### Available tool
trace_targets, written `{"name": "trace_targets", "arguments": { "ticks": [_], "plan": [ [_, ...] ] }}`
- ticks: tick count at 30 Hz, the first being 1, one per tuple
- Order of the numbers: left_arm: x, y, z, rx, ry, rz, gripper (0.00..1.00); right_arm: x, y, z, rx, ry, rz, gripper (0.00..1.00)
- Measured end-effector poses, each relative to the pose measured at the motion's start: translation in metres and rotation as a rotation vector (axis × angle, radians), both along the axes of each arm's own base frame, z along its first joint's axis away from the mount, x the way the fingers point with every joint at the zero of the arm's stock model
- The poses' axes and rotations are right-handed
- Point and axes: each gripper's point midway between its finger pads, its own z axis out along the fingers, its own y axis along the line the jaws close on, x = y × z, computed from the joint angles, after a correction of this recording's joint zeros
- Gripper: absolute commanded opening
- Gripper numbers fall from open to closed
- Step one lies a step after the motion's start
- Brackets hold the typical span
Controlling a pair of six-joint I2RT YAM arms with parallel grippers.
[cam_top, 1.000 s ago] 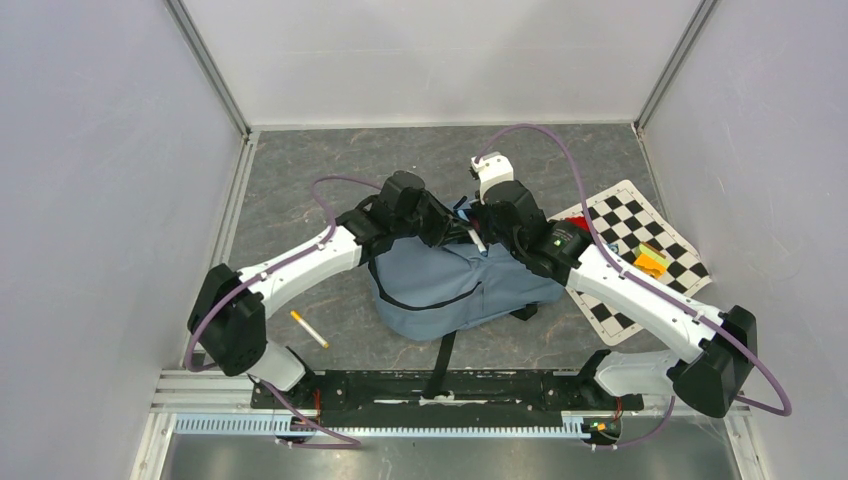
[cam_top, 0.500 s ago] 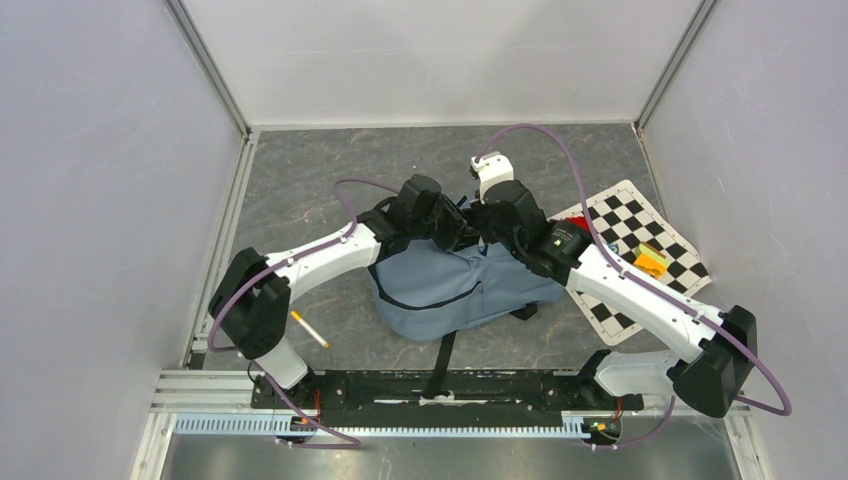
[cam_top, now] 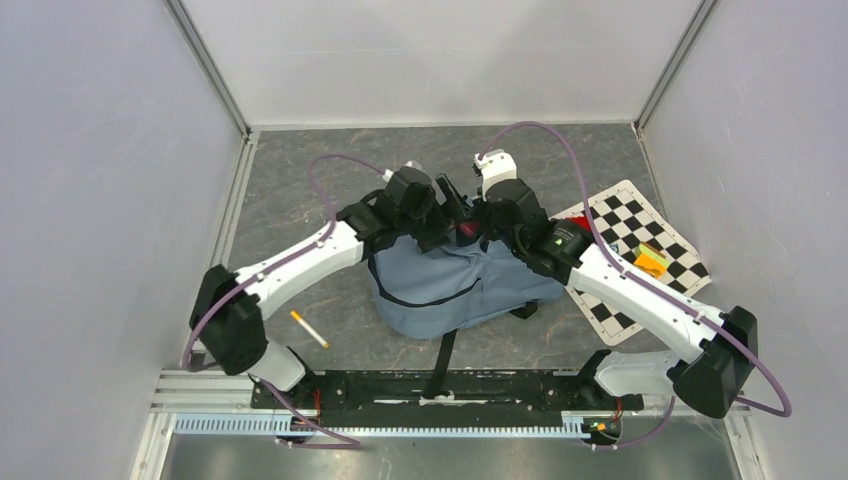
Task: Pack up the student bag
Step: Place the stationery in the student bag, then pick up the stationery from the center of the board.
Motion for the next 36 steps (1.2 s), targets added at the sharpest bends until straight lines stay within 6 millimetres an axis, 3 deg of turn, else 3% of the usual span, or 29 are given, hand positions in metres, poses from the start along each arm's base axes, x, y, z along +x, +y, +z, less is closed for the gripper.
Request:
{"name": "trace_targets", "arguments": {
  "ticks": [5,8,10,13,16,19,24,28,31,36],
  "plan": [
    [0.012,0.048,0.044,0.088,-0.158,0.051,1.0,0.0,0.0,0.0,0.0,0.001,0.002,0.0],
    [0.027,0.102,0.062,0.128,-0.209,0.139,1.0,0.0,0.0,0.0,0.0,0.001,0.002,0.0],
    [0.035,0.144,0.062,0.173,-0.214,0.219,1.0,0.0,0.0,0.0,0.001,0.001,0.002,0.0],
    [0.035,0.209,0.038,0.271,-0.154,0.337,1.0,0.0,0.0,0.0,0.001,0.0,0.001,0.0],
    [0.022,0.252,-0.006,0.347,-0.025,0.393,0.99,0.0,0.0,0.0,0.001,-0.001,0.001,0.0],
    [-0.003,0.287,-0.058,0.418,0.152,0.44,0.89,0.0,-0.001,0.0,0.001,-0.005,-0.005,0.0],
    [-0.039,0.323,-0.107,0.465,0.323,0.533,0.89,0.001,-0.001,0.001,0.001,-0.01,-0.01,0.0],
    [-0.069,0.352,-0.134,0.483,0.413,0.663,0.84,0.002,-0.002,0.001,-0.001,-0.015,-0.013,0.0],
    [-0.087,0.366,-0.144,0.517,0.445,0.745,0.81,0.002,-0.003,0.002,-0.005,-0.017,-0.013,0.0],
    [-0.1,0.378,-0.151,0.527,0.461,0.844,0.79,0.002,-0.005,0.004,-0.005,-0.024,-0.017,0.0]
  ]
}}
